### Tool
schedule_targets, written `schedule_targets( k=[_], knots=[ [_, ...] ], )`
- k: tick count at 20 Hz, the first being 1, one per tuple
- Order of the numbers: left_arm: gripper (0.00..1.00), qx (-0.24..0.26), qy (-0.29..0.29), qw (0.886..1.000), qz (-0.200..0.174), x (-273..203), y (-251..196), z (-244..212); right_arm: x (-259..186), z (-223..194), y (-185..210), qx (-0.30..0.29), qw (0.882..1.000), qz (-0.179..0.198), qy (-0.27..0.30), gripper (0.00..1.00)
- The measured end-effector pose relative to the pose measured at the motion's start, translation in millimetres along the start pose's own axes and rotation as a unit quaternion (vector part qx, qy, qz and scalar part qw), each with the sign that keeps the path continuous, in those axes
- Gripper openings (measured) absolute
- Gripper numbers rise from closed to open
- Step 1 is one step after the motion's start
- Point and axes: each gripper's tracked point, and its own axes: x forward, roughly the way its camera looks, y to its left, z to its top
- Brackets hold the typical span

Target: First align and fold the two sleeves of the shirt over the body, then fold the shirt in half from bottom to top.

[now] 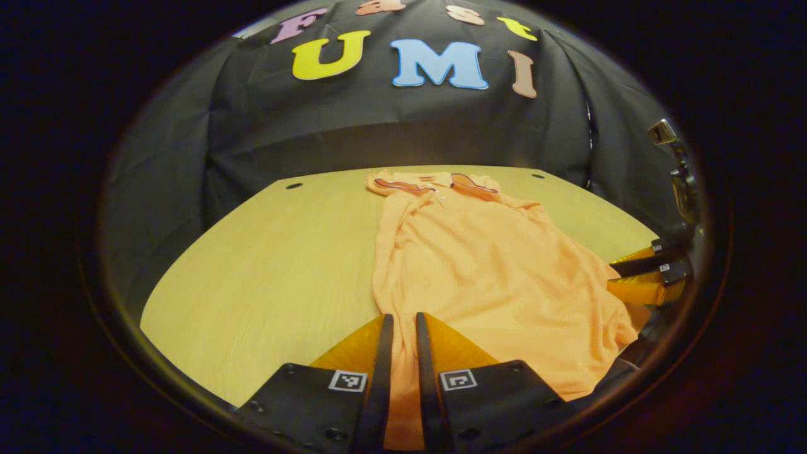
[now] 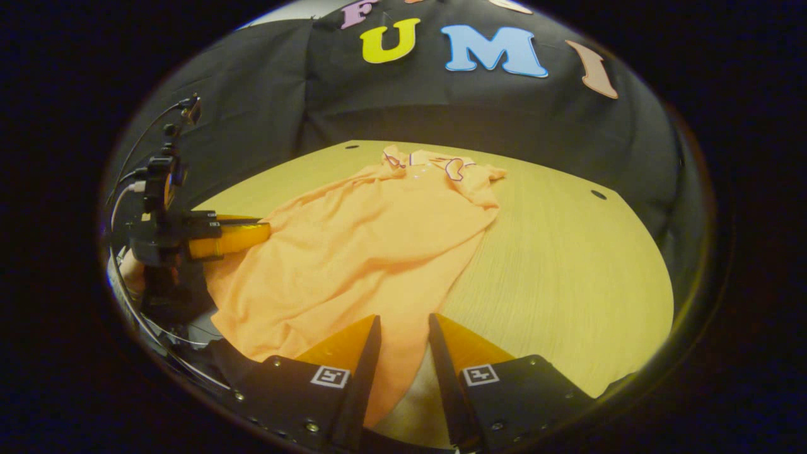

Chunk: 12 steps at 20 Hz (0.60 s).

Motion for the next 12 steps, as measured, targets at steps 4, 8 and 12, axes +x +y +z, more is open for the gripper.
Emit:
schedule_targets(
  k=[4, 8, 12],
  knots=[
    [0.13, -0.009, -0.002, 1.000, 0.002, -2.8, 1.6, 1.4, 3.4, -0.8, 4.2, 0.025, 1.000, -0.002, -0.007, 0.12],
    [0.06, -0.005, 0.002, 1.000, -0.006, -2.8, 2.5, 2.2, 6.7, -0.1, 3.9, 0.052, 0.999, 0.000, -0.012, 0.00],
    [0.06, 0.000, -0.025, 1.000, -0.013, -7.3, -1.6, 27.2, -2.1, 21.4, -3.8, 0.057, 0.998, -0.005, -0.030, 0.04]
  ],
)
